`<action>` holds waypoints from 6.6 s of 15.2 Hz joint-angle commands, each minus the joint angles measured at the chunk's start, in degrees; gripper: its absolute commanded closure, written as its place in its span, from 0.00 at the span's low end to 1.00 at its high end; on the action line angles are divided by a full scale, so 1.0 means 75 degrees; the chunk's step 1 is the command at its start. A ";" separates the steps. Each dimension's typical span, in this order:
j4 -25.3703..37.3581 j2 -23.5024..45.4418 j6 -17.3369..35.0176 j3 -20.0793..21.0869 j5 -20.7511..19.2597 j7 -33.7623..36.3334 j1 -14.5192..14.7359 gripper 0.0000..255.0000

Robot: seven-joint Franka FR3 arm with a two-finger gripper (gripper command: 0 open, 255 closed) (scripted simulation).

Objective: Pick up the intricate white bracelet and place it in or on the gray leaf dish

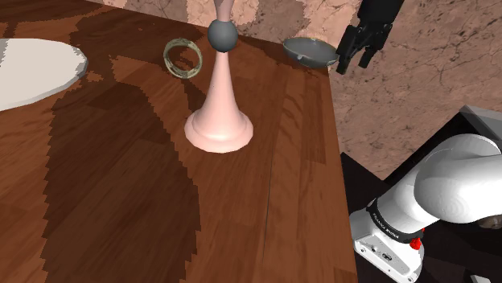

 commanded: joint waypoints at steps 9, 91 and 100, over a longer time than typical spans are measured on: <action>0.0119 0.0512 0.1316 0.1098 0.0863 0.1362 0.0419 0.00; 0.2151 0.1381 0.2451 0.1704 0.1100 0.2205 0.0170 1.00; 0.1346 0.0393 0.2116 0.0232 0.0894 0.0598 -0.0092 1.00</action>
